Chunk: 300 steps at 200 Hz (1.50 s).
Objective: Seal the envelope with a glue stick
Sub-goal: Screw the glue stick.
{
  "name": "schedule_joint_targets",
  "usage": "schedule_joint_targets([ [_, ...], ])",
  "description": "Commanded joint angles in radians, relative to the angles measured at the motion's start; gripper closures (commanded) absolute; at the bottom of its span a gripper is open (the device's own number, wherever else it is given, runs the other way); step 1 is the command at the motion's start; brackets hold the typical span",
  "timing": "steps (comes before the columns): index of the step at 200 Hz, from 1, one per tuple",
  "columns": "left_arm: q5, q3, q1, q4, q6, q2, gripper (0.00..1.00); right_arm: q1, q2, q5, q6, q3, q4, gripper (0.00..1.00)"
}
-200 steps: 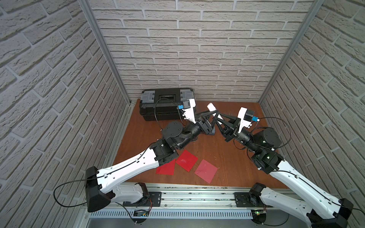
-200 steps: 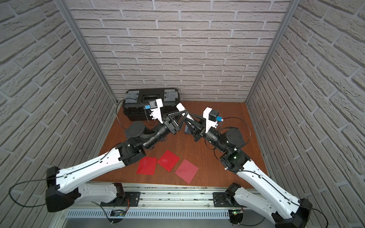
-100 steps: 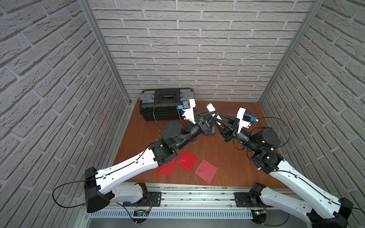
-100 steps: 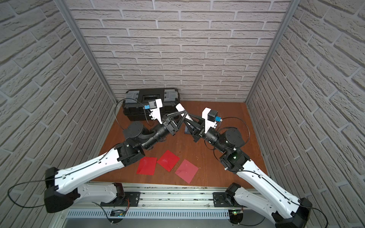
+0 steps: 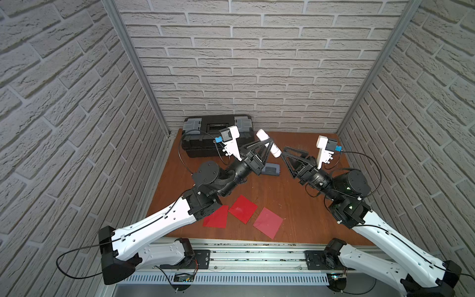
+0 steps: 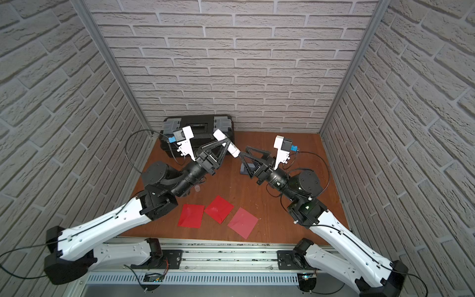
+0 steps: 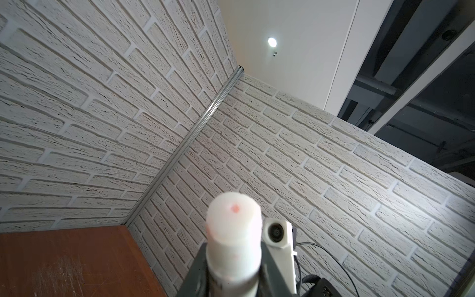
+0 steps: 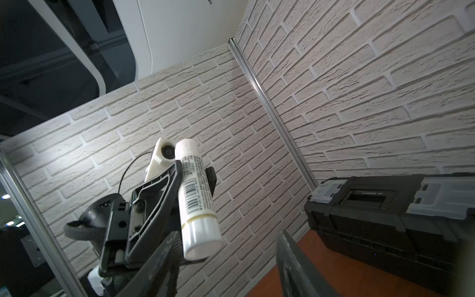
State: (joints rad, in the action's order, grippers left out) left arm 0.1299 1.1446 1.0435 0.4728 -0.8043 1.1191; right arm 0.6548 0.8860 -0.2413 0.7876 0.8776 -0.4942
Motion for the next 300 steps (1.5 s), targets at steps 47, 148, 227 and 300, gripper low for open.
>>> schedule_joint_targets([
  [47, -0.036, 0.021, -0.01, 0.105, 0.018, 0.005, 0.97, 0.008, 0.081, -0.1, 0.346, 0.034, -0.202, 0.38],
  [148, -0.022, 0.005, -0.03, 0.135, -0.012, 0.002, 0.99, 0.037, 0.097, -0.158, 0.36, 0.038, -0.268, 0.55],
  [227, -0.033, -0.006, -0.034, 0.159, -0.033, 0.002, 0.99, 0.042, 0.077, -0.116, 0.33, 0.037, -0.254, 0.6],
  [300, -0.036, -0.013, -0.034, 0.166, -0.049, 0.006, 1.0, 0.043, 0.087, -0.087, 0.326, 0.047, -0.264, 0.68],
])
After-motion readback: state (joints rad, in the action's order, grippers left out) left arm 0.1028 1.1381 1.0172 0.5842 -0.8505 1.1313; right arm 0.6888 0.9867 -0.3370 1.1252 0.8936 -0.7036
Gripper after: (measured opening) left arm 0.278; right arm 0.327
